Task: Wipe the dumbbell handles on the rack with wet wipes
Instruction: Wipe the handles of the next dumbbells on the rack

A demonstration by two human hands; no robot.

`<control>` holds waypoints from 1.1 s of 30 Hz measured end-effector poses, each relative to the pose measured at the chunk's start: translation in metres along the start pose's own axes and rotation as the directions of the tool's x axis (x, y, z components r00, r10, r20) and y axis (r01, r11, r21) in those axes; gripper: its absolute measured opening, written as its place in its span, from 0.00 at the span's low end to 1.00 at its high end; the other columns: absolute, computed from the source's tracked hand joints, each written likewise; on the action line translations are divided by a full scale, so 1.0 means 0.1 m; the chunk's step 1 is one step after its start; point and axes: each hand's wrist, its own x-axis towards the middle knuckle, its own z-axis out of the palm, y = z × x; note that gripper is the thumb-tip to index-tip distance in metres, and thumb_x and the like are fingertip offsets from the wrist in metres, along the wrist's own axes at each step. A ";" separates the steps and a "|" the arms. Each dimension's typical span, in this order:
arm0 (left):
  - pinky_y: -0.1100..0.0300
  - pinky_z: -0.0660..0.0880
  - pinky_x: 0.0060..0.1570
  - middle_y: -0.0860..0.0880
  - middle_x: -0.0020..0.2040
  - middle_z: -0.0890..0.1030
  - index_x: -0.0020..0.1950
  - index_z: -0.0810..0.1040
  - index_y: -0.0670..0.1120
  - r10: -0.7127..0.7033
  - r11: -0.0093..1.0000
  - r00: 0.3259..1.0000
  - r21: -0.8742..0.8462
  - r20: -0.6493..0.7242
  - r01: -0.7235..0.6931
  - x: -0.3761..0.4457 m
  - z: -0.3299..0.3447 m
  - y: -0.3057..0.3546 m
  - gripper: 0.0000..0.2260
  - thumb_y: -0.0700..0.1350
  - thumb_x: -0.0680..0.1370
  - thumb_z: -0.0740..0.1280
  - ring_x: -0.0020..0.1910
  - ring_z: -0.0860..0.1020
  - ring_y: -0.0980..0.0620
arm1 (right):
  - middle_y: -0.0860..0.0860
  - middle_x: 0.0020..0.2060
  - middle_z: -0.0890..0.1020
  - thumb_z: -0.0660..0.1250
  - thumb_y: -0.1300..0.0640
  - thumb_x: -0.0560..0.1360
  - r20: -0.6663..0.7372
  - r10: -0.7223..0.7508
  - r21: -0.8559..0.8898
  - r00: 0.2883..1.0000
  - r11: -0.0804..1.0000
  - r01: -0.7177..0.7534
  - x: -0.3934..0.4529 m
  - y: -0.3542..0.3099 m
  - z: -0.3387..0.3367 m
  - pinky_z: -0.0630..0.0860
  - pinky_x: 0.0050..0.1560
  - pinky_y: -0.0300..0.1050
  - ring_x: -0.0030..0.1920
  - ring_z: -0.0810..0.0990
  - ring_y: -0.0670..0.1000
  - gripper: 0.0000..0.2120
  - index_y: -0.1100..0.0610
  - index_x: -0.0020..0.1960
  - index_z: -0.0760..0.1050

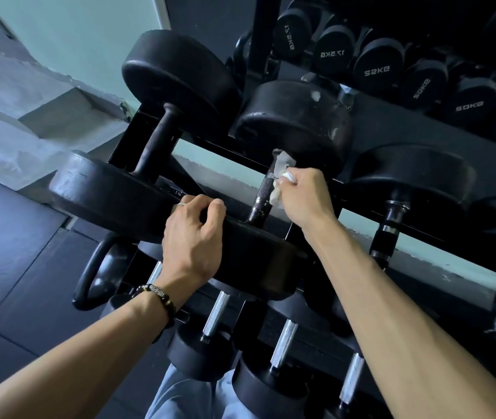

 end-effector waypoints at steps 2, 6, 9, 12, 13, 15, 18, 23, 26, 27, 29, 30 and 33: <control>0.52 0.70 0.49 0.55 0.44 0.77 0.42 0.81 0.47 -0.004 1.000 1.000 -0.005 -0.004 0.004 0.01 0.00 0.00 0.17 0.55 0.75 0.56 0.49 0.75 0.52 | 0.61 0.34 0.82 0.60 0.65 0.78 0.053 0.002 -0.054 0.999 0.999 0.001 -0.12 0.08 0.02 0.78 0.40 0.47 0.33 0.77 0.50 0.14 0.69 0.36 0.69; 0.51 0.71 0.50 0.55 0.43 0.77 0.42 0.81 0.47 -0.002 1.000 1.000 -0.009 -0.012 0.002 0.01 0.00 0.00 0.18 0.55 0.75 0.56 0.49 0.75 0.51 | 0.56 0.30 0.81 0.59 0.65 0.78 0.172 0.015 -0.029 0.985 1.000 -0.010 -0.29 0.09 -0.04 0.75 0.41 0.45 0.32 0.77 0.55 0.19 0.65 0.29 0.73; 0.51 0.70 0.51 0.55 0.44 0.77 0.43 0.81 0.47 0.001 1.000 1.000 -0.013 -0.004 -0.001 0.01 0.00 0.00 0.18 0.56 0.75 0.56 0.50 0.75 0.50 | 0.56 0.30 0.74 0.54 0.73 0.75 0.042 0.087 0.350 0.995 0.932 -0.096 -0.03 -0.13 -0.01 0.70 0.32 0.39 0.26 0.71 0.47 0.21 0.58 0.26 0.66; 0.50 0.71 0.53 0.54 0.45 0.77 0.43 0.81 0.47 0.003 1.000 1.000 -0.018 -0.004 -0.003 0.01 -0.01 0.00 0.18 0.55 0.75 0.56 0.51 0.75 0.50 | 0.53 0.31 0.74 0.53 0.72 0.76 0.087 0.132 0.395 0.987 0.906 -0.156 -0.11 -0.10 0.04 0.71 0.32 0.40 0.30 0.71 0.49 0.17 0.59 0.33 0.68; 0.50 0.71 0.53 0.54 0.45 0.78 0.43 0.81 0.47 0.004 1.000 1.000 -0.020 -0.006 -0.004 0.01 -0.01 0.00 0.18 0.56 0.75 0.56 0.51 0.75 0.50 | 0.56 0.31 0.75 0.53 0.72 0.75 0.138 0.116 0.358 0.984 0.920 -0.159 -0.20 -0.07 0.03 0.73 0.35 0.44 0.32 0.72 0.53 0.14 0.62 0.34 0.70; 0.51 0.70 0.52 0.55 0.45 0.77 0.44 0.81 0.48 -0.003 1.000 1.000 -0.017 -0.005 0.003 0.00 -0.01 0.00 0.18 0.56 0.75 0.55 0.51 0.74 0.51 | 0.60 0.35 0.76 0.52 0.75 0.69 0.227 0.118 0.396 0.967 0.896 -0.202 -0.29 -0.05 -0.02 0.73 0.37 0.48 0.35 0.71 0.58 0.09 0.70 0.35 0.70; 0.51 0.70 0.52 0.56 0.45 0.77 0.44 0.81 0.48 -0.002 1.000 1.000 -0.010 -0.001 0.002 0.01 0.00 0.00 0.18 0.56 0.75 0.55 0.51 0.74 0.51 | 0.62 0.32 0.72 0.54 0.71 0.61 0.145 0.162 0.457 0.976 0.864 -0.211 -0.01 -0.12 -0.01 0.63 0.30 0.48 0.28 0.68 0.57 0.06 0.67 0.29 0.68; 0.49 0.71 0.53 0.56 0.44 0.77 0.43 0.81 0.48 -0.002 1.000 1.000 -0.013 -0.008 0.001 0.01 -0.01 -0.01 0.18 0.55 0.75 0.56 0.51 0.75 0.51 | 0.62 0.31 0.70 0.49 0.74 0.68 0.237 0.238 0.488 0.942 0.809 -0.327 -0.15 -0.08 0.06 0.67 0.30 0.45 0.26 0.69 0.54 0.14 0.65 0.42 0.71; 0.49 0.71 0.52 0.55 0.44 0.78 0.43 0.81 0.47 -0.007 1.000 1.000 -0.017 -0.013 0.007 0.00 -0.01 0.00 0.18 0.55 0.75 0.56 0.50 0.75 0.50 | 0.61 0.25 0.72 0.50 0.75 0.66 0.290 0.263 0.526 0.920 0.760 -0.383 -0.16 -0.05 0.00 0.73 0.28 0.45 0.23 0.72 0.58 0.12 0.65 0.32 0.68; 0.48 0.72 0.52 0.54 0.44 0.78 0.43 0.81 0.46 -0.010 1.000 1.000 -0.017 -0.012 0.010 0.00 -0.01 0.00 0.18 0.55 0.75 0.56 0.50 0.75 0.50 | 0.58 0.23 0.69 0.50 0.75 0.67 0.266 0.310 0.602 0.913 0.686 -0.409 -0.05 -0.07 0.01 0.71 0.26 0.44 0.22 0.70 0.56 0.12 0.62 0.31 0.65; 0.47 0.72 0.52 0.53 0.44 0.78 0.42 0.80 0.44 -0.009 1.000 1.000 -0.012 -0.011 0.009 0.00 0.00 0.00 0.19 0.55 0.75 0.56 0.49 0.75 0.49 | 0.55 0.24 0.67 0.50 0.75 0.68 0.217 0.390 0.692 0.895 0.586 -0.422 0.09 -0.10 0.04 0.66 0.26 0.40 0.22 0.68 0.54 0.14 0.61 0.30 0.63; 0.47 0.72 0.51 0.52 0.43 0.78 0.41 0.80 0.44 -0.004 1.000 1.000 -0.013 -0.012 0.004 0.01 0.00 0.00 0.19 0.55 0.75 0.56 0.49 0.75 0.49 | 0.55 0.24 0.68 0.49 0.75 0.68 0.240 0.391 0.672 0.889 0.594 -0.442 0.06 -0.10 0.05 0.66 0.26 0.40 0.22 0.68 0.54 0.14 0.62 0.30 0.64; 0.52 0.71 0.49 0.54 0.43 0.78 0.41 0.81 0.47 -0.007 1.000 1.000 -0.026 -0.016 0.006 0.01 -0.01 0.01 0.16 0.55 0.75 0.57 0.48 0.75 0.51 | 0.57 0.26 0.69 0.49 0.76 0.66 0.424 0.286 0.551 0.859 0.672 -0.495 -0.18 0.01 -0.02 0.67 0.26 0.43 0.24 0.68 0.54 0.15 0.63 0.27 0.66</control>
